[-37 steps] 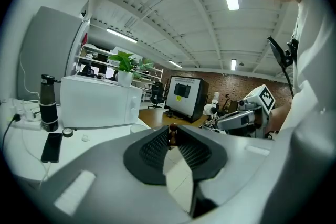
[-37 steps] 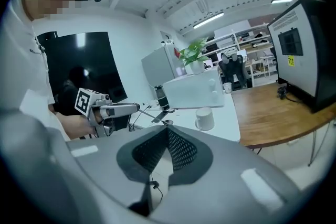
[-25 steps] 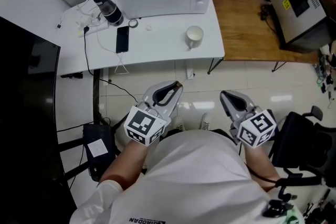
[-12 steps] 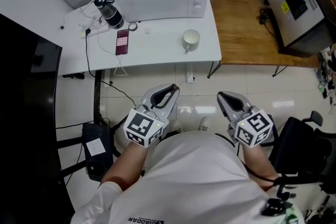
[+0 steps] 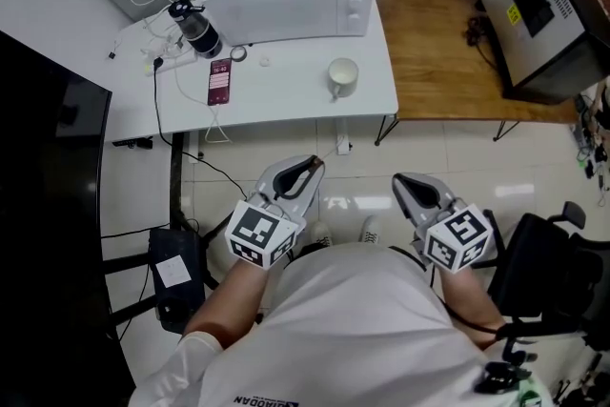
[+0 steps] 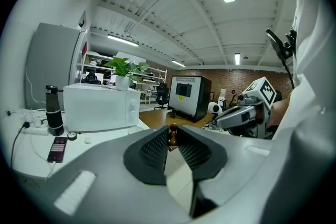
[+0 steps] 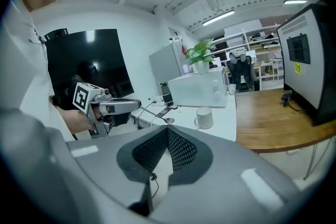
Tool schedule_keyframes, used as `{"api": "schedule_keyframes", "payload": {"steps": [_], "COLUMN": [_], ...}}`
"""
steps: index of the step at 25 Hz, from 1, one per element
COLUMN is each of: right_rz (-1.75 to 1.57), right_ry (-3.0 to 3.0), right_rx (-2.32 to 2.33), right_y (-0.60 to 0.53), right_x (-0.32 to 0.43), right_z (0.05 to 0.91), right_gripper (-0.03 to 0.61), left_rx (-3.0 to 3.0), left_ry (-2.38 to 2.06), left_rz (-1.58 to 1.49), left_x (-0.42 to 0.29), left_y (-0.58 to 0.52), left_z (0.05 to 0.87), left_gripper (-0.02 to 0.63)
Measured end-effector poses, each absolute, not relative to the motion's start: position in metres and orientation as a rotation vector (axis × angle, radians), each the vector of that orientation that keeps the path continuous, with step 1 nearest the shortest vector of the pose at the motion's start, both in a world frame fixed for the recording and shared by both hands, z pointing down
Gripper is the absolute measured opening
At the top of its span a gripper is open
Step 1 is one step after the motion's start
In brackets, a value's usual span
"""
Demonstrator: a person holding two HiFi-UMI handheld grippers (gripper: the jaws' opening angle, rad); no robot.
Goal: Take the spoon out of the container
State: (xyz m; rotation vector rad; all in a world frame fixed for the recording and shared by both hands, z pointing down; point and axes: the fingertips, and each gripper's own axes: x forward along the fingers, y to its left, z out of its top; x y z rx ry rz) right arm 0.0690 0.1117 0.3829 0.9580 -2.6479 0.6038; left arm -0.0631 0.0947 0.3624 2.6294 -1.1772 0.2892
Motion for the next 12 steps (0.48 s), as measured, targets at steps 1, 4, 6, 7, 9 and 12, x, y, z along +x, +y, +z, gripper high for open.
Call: {"api": "schedule_keyframes", "payload": {"steps": [1, 4, 6, 7, 9, 12], "right_rz": [0.602, 0.594, 0.593, 0.592, 0.592, 0.592], "right_ry": [-2.646, -2.643, -2.640, -2.638, -2.637, -2.635], "right_rx": [0.959, 0.964, 0.967, 0.967, 0.965, 0.961], "right_y": [0.1120, 0.1129, 0.1136, 0.1137, 0.1137, 0.1140], "right_x": [0.0695, 0.0702, 0.0714, 0.0718, 0.0718, 0.0713], "right_z": [0.3827, 0.3818, 0.3819, 0.3819, 0.3822, 0.3827], "right_gripper": [0.006, 0.006, 0.006, 0.006, 0.006, 0.006], "left_rx": [2.630, 2.634, 2.637, 2.638, 2.638, 2.638], "left_ry": [-1.175, -1.168, -1.164, -1.162, -1.162, -1.162], "left_rz": [0.288, 0.284, 0.281, 0.280, 0.279, 0.277], "left_x": [-0.0627, -0.0621, -0.0608, -0.0601, -0.0598, -0.0603], "left_y": [0.0946, 0.0943, 0.0942, 0.0940, 0.0937, 0.0937], "left_z": [0.3623, 0.3633, 0.3635, 0.3634, 0.3631, 0.3628], "left_gripper": [0.055, 0.054, 0.054, 0.054, 0.055, 0.054]}}
